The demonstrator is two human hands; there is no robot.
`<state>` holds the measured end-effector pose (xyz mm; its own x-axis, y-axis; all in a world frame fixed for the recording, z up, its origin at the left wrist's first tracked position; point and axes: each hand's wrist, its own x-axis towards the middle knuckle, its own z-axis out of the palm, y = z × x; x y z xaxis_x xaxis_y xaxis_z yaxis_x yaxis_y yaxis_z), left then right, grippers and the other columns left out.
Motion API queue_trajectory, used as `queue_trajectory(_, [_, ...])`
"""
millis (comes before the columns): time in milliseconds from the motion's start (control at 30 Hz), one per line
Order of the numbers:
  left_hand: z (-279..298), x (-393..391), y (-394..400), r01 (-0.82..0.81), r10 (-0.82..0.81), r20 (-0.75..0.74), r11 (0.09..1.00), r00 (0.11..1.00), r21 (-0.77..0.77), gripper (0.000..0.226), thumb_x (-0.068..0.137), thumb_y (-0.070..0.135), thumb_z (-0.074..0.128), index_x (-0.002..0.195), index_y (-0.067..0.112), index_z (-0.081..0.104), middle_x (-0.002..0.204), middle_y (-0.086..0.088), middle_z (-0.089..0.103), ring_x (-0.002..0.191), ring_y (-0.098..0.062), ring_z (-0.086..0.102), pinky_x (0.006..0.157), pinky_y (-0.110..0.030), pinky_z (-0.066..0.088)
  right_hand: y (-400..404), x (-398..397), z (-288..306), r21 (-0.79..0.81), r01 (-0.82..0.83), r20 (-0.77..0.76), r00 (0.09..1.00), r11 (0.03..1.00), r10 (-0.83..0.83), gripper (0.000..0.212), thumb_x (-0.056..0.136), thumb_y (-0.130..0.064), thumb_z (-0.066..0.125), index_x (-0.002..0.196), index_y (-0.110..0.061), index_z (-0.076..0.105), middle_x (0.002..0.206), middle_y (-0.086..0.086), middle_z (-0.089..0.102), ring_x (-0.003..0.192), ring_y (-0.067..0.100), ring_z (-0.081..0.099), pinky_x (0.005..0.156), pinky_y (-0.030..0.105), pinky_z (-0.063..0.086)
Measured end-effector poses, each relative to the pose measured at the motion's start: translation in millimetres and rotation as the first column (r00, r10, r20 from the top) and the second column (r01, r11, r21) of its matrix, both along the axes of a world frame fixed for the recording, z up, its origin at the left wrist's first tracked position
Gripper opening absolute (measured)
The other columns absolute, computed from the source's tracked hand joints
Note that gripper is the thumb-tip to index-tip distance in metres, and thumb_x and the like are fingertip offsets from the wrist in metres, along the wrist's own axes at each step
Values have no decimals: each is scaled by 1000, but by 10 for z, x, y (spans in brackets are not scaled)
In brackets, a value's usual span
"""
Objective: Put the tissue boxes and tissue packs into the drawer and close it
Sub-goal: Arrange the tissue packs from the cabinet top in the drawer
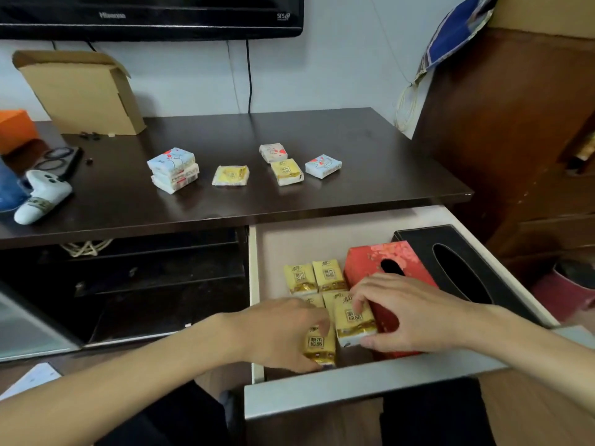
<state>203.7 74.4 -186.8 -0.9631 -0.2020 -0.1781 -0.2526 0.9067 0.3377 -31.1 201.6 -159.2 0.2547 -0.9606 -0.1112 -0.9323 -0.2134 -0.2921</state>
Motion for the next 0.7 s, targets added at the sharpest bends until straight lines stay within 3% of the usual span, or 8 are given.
queue_trajectory(133, [-47, 6, -9, 36, -33, -38, 997, 999, 66, 39, 87, 54, 65, 117, 31, 56, 113, 5, 66, 97, -12, 59, 76, -31, 53, -11, -5, -28, -8, -15, -9, 1000, 1000, 15, 37, 83, -77, 58, 110, -53, 48, 121, -32, 51, 120, -4, 47, 100, 28, 46])
queue_trajectory(233, [-91, 8, -23, 27, -22, -54, 996, 998, 88, 40, 87, 56, 66, 117, 32, 58, 113, 8, 66, 95, -8, 58, 74, -21, 50, -24, -12, -43, -5, -10, -9, 1000, 1000, 10, 37, 83, -77, 58, 110, -53, 49, 122, -30, 53, 120, -3, 46, 100, 29, 46])
queue_trajectory(400, [-113, -41, 24, 37, -38, -79, 999, 996, -8, 47, 88, 60, 62, 123, 29, 58, 121, 8, 65, 110, -13, 58, 86, -35, 54, -15, -27, -37, 13, -10, -20, 1000, 1000, 10, 35, 83, -75, 61, 107, -50, 52, 116, -29, 54, 116, -3, 48, 96, 27, 46])
queue_trajectory(567, [-55, -4, -7, -18, 23, -36, 992, 999, 125, 50, 86, 68, 57, 119, 31, 60, 122, 13, 65, 104, -8, 60, 78, -22, 53, 25, -71, -23, 73, -9, 2, 1000, 997, 9, 29, 85, -70, 60, 103, -47, 54, 105, -25, 54, 111, -1, 46, 91, 27, 44])
queue_trajectory(633, [-53, 11, -14, -22, 25, -14, 984, 1000, 175, 50, 88, 65, 59, 120, 27, 61, 125, 10, 65, 108, -10, 60, 82, -27, 55, 16, -76, -47, 79, -33, -29, 999, 996, 35, 29, 86, -71, 58, 102, -46, 55, 106, -25, 54, 113, -1, 45, 103, 28, 39])
queue_trajectory(700, [-79, 21, -2, 2, -1, -7, 991, 1000, 135, 48, 91, 59, 60, 122, 23, 62, 125, 7, 64, 108, -12, 60, 87, -34, 55, -5, -67, -89, 74, -55, -59, 997, 996, 59, 32, 86, -73, 54, 102, -45, 56, 110, -26, 54, 119, -4, 44, 124, 30, 19])
